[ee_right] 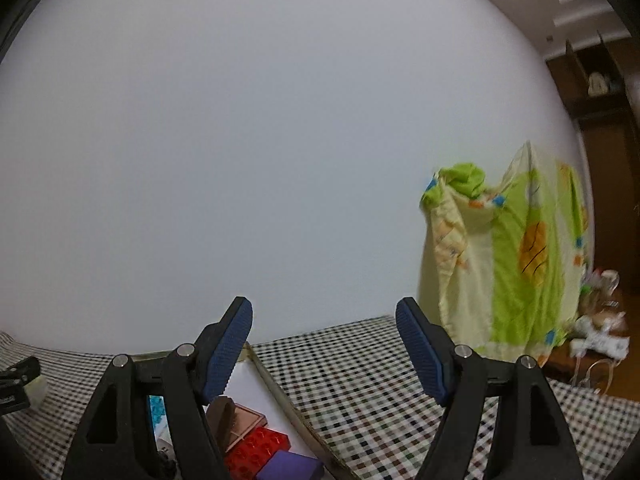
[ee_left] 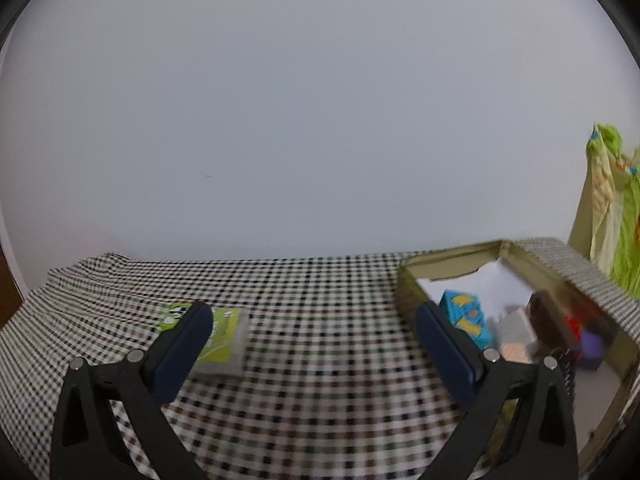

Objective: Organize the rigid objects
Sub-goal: 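Withdraw both tools from the tray toward the green tissue pack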

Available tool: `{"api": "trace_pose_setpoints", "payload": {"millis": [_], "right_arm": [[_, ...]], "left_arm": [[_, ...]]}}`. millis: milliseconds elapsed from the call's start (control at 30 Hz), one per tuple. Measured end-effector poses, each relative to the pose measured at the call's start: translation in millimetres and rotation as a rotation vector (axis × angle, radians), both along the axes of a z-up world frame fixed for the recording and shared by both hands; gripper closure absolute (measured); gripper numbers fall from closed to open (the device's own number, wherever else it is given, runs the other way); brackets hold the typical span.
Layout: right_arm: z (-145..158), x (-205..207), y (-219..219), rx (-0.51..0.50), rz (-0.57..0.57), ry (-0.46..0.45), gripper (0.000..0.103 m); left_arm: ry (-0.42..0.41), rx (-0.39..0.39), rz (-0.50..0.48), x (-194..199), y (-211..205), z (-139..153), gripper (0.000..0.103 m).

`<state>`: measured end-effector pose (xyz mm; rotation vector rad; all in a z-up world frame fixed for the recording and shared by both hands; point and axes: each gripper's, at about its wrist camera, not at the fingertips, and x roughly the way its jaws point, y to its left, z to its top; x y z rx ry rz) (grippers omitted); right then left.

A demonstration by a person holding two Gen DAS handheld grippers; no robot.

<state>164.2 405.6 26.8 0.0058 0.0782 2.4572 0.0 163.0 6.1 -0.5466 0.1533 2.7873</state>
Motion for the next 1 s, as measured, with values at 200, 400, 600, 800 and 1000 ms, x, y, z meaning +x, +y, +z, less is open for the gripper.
{"api": "trace_pose_setpoints", "payload": {"millis": [200, 400, 600, 800, 1000], "right_arm": [[-1, 19, -16, -0.006, -0.067, 0.025, 0.027], [-3, 23, -35, -0.040, -0.081, 0.007, 0.026], [-2, 17, -64, -0.019, -0.056, 0.006, 0.026], [-3, -6, -98, -0.047, 0.011, -0.021, 0.026], [-6, -41, -133, -0.103, 0.111, -0.065, 0.026]], "left_arm": [[0.001, -0.014, -0.036, 3, -6, -1, 0.001], [-0.008, -0.014, -0.082, 8, -17, -2, 0.001], [-0.049, 0.015, -0.086, -2, -34, -6, 0.001], [-0.061, 0.010, -0.068, -11, -54, -9, 0.001], [-0.083, 0.016, -0.027, -30, -82, -13, 0.001]]}}
